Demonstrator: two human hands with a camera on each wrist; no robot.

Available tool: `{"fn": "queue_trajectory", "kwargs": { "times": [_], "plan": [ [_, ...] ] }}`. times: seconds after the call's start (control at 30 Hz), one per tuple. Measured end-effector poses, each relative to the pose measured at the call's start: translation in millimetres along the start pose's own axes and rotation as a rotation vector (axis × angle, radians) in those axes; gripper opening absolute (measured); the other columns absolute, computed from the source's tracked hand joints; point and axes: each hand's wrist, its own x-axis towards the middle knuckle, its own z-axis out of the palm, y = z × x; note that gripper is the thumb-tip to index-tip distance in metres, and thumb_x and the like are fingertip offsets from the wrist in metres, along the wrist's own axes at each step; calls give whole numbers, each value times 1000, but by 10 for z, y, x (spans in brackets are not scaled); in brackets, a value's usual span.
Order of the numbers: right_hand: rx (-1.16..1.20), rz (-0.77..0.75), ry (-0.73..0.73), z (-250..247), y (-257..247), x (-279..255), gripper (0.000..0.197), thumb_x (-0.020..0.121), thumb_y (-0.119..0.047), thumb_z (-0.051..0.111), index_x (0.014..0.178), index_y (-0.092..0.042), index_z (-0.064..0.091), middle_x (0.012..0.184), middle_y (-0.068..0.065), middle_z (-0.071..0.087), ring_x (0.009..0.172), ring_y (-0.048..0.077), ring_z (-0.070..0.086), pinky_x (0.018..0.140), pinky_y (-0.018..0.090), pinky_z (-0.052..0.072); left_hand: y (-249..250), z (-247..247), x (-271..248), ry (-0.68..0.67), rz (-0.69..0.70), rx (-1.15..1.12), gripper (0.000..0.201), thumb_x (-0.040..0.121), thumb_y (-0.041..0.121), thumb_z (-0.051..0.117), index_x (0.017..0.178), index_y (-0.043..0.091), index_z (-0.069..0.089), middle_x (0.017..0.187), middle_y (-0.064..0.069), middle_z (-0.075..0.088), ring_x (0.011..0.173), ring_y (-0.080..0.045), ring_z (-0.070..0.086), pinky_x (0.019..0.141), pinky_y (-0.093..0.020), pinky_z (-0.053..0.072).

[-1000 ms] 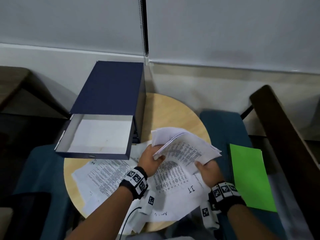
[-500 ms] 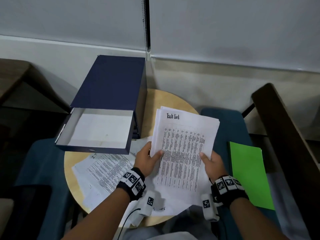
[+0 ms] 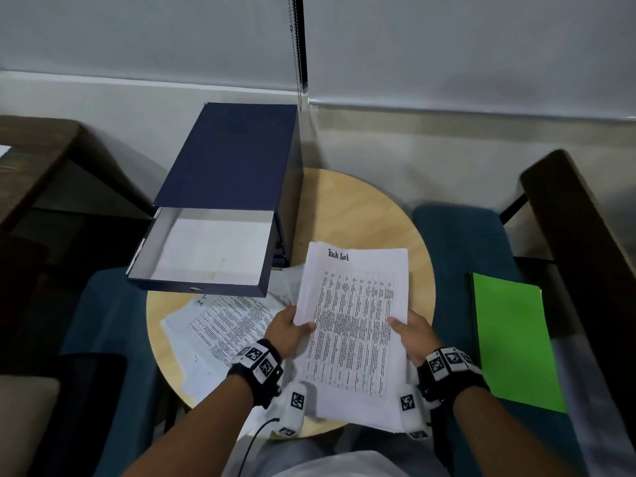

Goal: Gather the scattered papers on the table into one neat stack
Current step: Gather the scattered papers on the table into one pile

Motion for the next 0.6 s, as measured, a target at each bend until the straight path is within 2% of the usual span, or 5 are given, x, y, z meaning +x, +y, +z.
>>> {"fn": "queue_trajectory", "kwargs": {
  "times": [0.1, 0.17, 0.33, 0.47, 0.6],
  "plan": [
    [44, 114, -83, 79, -4, 5, 15, 95, -28, 56, 105, -23, 66, 100, 1, 74, 86, 21, 71, 79, 41, 58, -50, -8, -56, 50, -26, 137, 41, 94, 19, 61, 133, 15, 51, 107, -3, 68, 86, -20, 67, 73, -32, 58],
    [-35, 159, -123, 101, -2, 35, 17, 94, -27, 57, 107, -16, 60, 98, 6, 68, 76, 21, 67, 64, 32, 54, -120, -47, -93, 119, -81, 180, 35, 96, 15, 57, 130, 11, 50, 101, -3, 65, 77, -17, 64, 60, -23, 54],
    [-432, 66, -35, 12, 104, 194, 44, 92, -34, 56, 131, -16, 54, 133, 4, 58, 116, 26, 58, 102, 43, 46, -465, -268, -161, 201, -211, 58, 26, 94, 13, 58, 120, 11, 52, 93, -16, 68, 69, -32, 70, 61, -50, 62],
    [-520, 25, 55, 4, 147, 215, 48, 93, -27, 58, 138, -13, 48, 145, 6, 48, 130, 28, 49, 109, 38, 38, -736, -422, -311, 239, -227, 26, 23, 94, 11, 59, 117, 11, 54, 84, -16, 69, 59, -27, 65, 54, -40, 60],
    [-649, 16, 28, 133, 238, 283, 72, 87, -38, 64, 147, -13, 35, 149, 10, 42, 134, 30, 44, 109, 41, 39, -892, -533, -422, 253, -247, 46, 20, 94, 12, 59, 113, 9, 55, 73, -8, 66, 55, -22, 61, 51, -33, 56]
  ]
}}
